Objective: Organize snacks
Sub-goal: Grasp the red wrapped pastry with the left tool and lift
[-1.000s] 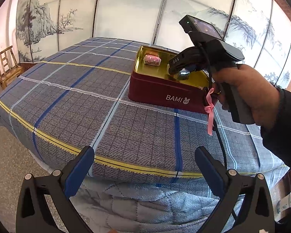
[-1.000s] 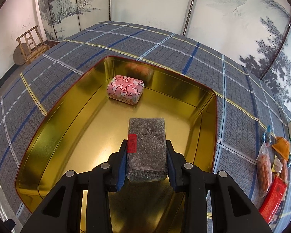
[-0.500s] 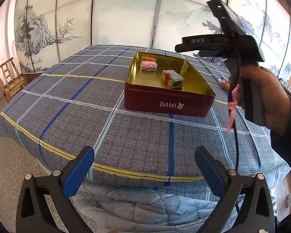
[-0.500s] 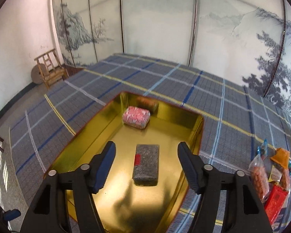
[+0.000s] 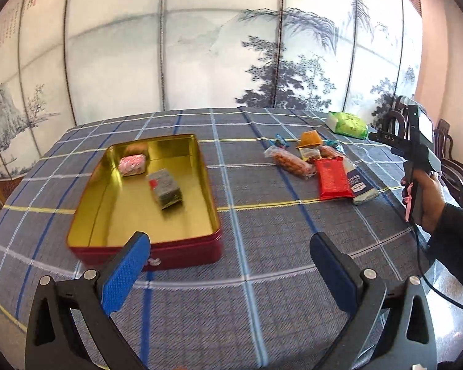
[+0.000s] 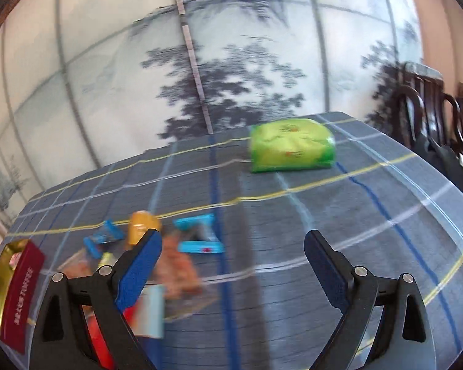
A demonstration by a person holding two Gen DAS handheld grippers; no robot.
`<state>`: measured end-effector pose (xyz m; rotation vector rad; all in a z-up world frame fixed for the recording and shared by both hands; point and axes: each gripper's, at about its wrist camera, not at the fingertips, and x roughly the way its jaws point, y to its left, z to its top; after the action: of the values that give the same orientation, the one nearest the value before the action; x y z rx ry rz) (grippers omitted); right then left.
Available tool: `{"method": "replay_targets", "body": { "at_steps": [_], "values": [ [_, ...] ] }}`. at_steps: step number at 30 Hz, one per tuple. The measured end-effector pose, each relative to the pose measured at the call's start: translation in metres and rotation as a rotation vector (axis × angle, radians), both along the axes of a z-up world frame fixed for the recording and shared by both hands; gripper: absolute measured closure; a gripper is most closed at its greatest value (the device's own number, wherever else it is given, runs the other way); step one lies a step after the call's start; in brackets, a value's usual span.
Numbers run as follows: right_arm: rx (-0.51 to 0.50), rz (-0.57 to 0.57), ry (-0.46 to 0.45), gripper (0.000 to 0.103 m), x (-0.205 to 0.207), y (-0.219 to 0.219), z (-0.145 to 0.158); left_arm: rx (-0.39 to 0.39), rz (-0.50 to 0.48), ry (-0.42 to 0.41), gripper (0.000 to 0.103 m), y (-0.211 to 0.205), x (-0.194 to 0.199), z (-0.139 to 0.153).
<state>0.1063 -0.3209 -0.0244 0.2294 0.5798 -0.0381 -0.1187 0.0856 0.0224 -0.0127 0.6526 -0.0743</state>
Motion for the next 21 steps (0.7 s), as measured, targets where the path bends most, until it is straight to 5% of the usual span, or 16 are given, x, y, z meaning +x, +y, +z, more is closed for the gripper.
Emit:
{"method": "replay_targets", "body": {
  "at_steps": [4, 9, 11, 17, 21],
  "values": [
    [0.158, -0.086, -0.021, 0.009, -0.004, -0.073, -0.008, -0.005, -0.061, 0.021, 0.001, -0.039, 0.037, 0.003],
    [0.348, -0.133, -0.033, 0.008, -0.012, -0.113, -0.025, -0.077, -0.163, 0.101, 0.001, -0.096, 0.092, -0.01],
    [0.369, -0.138, -0.04, 0.007, -0.014, -0.116, -0.026, -0.081, -0.205, 0.13, 0.003, -0.121, 0.115, -0.022],
    [0.385, -0.105, -0.047, 0.007, -0.013, -0.115, -0.028, -0.089, -0.239, 0.249, 0.033, -0.166, 0.176, -0.058],
    [0.403, -0.092, -0.047, 0.006, -0.016, -0.117, -0.03, -0.121, -0.251, 0.257, 0.036, -0.172, 0.189, -0.067]
  ]
}}
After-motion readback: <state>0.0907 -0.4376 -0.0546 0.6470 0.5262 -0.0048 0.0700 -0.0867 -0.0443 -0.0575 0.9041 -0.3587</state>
